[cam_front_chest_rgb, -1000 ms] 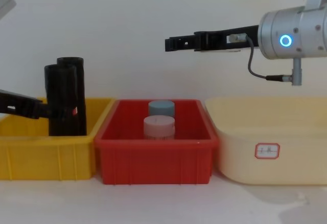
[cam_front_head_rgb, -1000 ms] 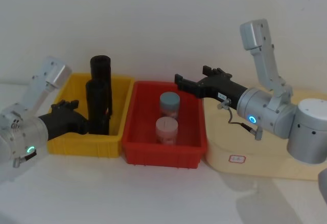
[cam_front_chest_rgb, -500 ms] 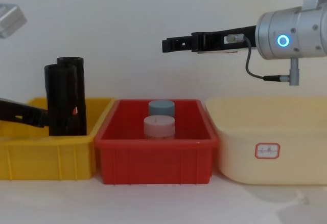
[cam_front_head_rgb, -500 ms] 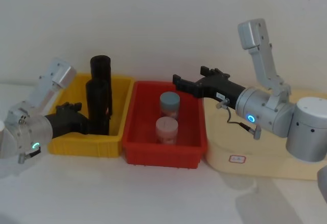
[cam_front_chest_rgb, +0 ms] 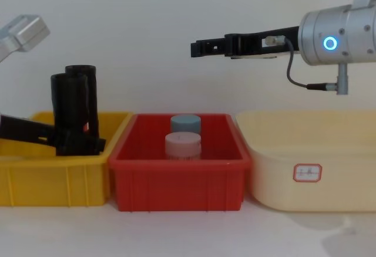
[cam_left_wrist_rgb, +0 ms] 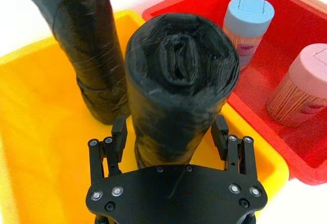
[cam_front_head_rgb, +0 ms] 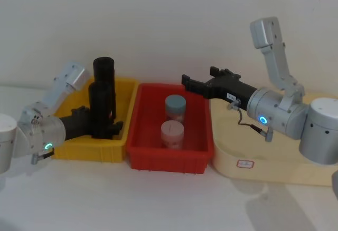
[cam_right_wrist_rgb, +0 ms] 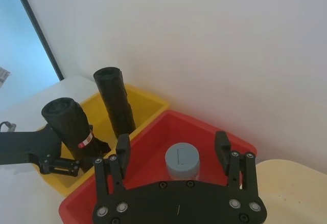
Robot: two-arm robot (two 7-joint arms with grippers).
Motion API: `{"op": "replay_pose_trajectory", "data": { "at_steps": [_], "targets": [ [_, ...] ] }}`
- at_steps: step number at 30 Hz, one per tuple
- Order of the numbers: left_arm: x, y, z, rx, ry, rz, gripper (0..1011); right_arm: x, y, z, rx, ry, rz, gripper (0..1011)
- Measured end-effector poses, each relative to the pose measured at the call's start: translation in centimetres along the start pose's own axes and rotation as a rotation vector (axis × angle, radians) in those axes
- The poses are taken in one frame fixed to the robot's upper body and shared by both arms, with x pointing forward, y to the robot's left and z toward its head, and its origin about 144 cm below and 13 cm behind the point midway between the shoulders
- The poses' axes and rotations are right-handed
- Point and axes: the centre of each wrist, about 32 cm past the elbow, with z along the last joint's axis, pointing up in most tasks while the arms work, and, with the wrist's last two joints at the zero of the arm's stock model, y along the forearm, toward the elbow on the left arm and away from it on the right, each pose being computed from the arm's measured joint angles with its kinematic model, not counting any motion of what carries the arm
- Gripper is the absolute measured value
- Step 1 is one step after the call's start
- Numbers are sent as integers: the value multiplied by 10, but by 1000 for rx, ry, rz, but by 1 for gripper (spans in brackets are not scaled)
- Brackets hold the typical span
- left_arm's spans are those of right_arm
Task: Pick up the garbage bag with the one hand and transfer it to the other hand.
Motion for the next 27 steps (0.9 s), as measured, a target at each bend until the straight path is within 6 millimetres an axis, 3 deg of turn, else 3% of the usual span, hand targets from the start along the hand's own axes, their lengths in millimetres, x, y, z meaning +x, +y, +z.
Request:
{"op": "replay_pose_trajectory", "data": {
  "at_steps": [9,13,20,23,27],
  "targets": [
    [1,-7,2,-6,4,-23,999,2,-1,1,5,1,4,1000],
    [2,-10,3,-8,5,-31,929,3,-1,1,7,1,5,1000],
    [2,-12,3,-10,6,-39,740,3,-2,1,8,1,6,1000],
    [2,-13,4,-10,6,-41,614,3,-2,1,9,2,6,1000],
    [2,-13,4,-11,6,-43,532,3,-2,1,9,1,7,1000]
  ]
}}
